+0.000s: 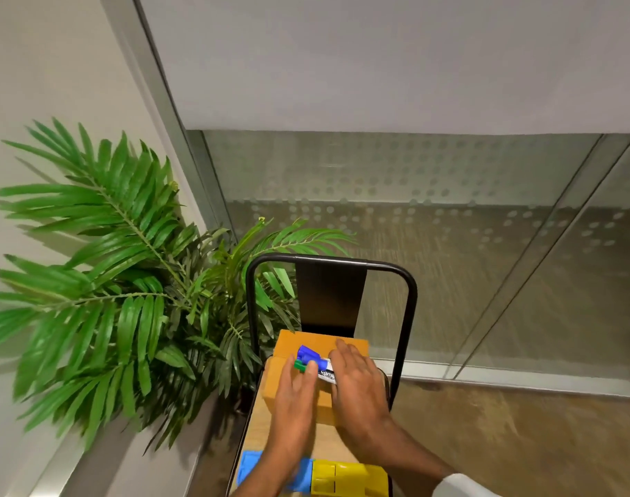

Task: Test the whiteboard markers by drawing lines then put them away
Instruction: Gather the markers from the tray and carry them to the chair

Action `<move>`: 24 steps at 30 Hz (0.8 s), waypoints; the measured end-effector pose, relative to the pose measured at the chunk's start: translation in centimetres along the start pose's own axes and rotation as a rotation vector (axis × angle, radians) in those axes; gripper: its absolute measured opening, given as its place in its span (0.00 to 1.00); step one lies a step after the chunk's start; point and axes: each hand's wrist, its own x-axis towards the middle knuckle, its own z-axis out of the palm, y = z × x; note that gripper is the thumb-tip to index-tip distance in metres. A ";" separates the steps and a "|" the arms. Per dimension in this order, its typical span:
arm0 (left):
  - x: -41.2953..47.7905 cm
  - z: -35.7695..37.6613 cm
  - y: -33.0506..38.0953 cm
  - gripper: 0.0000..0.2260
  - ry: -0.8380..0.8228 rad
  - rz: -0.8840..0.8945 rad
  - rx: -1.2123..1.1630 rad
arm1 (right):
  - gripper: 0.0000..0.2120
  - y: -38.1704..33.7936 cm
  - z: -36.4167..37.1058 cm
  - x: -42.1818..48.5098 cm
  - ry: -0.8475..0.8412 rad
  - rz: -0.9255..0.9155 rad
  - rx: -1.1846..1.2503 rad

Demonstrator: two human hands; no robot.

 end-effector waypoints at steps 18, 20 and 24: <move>-9.2 -7.4 2.4 0.13 0.343 -0.084 -0.567 | 0.26 -12.4 -2.6 -7.3 0.120 -0.398 -0.038; -9.9 -9.3 2.2 0.12 0.388 -0.078 -0.571 | 0.26 -14.6 -2.3 -8.5 0.140 -0.429 -0.078; -12.3 -15.1 0.9 0.12 0.461 -0.054 -0.626 | 0.26 -20.4 -0.4 -11.7 0.143 -0.502 -0.124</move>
